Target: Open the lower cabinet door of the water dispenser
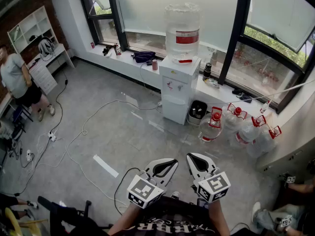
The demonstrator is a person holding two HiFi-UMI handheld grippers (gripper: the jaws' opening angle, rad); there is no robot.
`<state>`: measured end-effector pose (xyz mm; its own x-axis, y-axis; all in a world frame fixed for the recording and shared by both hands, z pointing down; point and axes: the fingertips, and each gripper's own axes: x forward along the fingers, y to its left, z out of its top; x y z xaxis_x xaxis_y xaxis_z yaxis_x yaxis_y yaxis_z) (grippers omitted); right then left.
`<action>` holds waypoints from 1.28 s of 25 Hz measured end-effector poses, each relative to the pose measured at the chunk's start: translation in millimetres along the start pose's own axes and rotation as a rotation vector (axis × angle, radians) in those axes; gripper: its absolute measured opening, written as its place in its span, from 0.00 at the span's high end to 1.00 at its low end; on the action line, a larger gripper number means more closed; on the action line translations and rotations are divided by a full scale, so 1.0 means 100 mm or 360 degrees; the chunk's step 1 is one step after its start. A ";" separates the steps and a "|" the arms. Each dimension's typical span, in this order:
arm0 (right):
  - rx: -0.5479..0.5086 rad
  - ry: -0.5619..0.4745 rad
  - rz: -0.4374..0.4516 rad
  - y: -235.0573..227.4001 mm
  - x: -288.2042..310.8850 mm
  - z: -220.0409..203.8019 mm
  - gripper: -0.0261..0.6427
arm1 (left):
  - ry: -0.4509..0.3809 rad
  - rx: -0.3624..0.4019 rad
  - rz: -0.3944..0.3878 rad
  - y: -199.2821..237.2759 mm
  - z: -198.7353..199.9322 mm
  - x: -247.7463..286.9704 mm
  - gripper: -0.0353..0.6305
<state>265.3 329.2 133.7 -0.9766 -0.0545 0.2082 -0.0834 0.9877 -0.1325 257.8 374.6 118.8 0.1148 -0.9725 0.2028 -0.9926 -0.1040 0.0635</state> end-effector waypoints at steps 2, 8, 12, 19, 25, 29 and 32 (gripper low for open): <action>0.0010 -0.0004 -0.0012 -0.05 0.00 -0.01 0.94 | 0.0006 0.0004 0.0002 0.00 -0.01 0.03 0.92; 0.0019 -0.0016 -0.0011 -0.19 -0.02 -0.05 0.94 | 0.0028 0.0004 0.0015 0.01 -0.03 0.14 0.92; 0.0051 -0.0013 -0.0011 -0.26 0.05 -0.10 0.94 | 0.0071 0.0006 0.0031 0.09 -0.10 0.18 0.92; 0.0123 0.0001 -0.0001 -0.39 0.34 -0.14 0.94 | 0.0141 -0.0012 0.0067 0.43 -0.16 0.24 0.92; 0.0162 0.0028 -0.0077 -0.72 0.80 -0.20 0.94 | 0.0169 -0.0042 0.0018 1.00 -0.27 0.54 0.92; 0.0210 0.0072 -0.0202 -1.02 1.21 -0.29 0.94 | 0.0207 -0.0050 -0.0069 1.51 -0.34 0.82 0.92; 0.0252 0.0087 -0.0275 -1.28 1.65 -0.32 0.94 | 0.0211 0.0022 -0.0141 2.00 -0.32 1.04 0.92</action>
<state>121.6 198.2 215.9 -0.9332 -0.2087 0.2924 -0.2828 0.9288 -0.2395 72.6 259.4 184.3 0.2053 -0.9233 0.3245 -0.9787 -0.1918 0.0735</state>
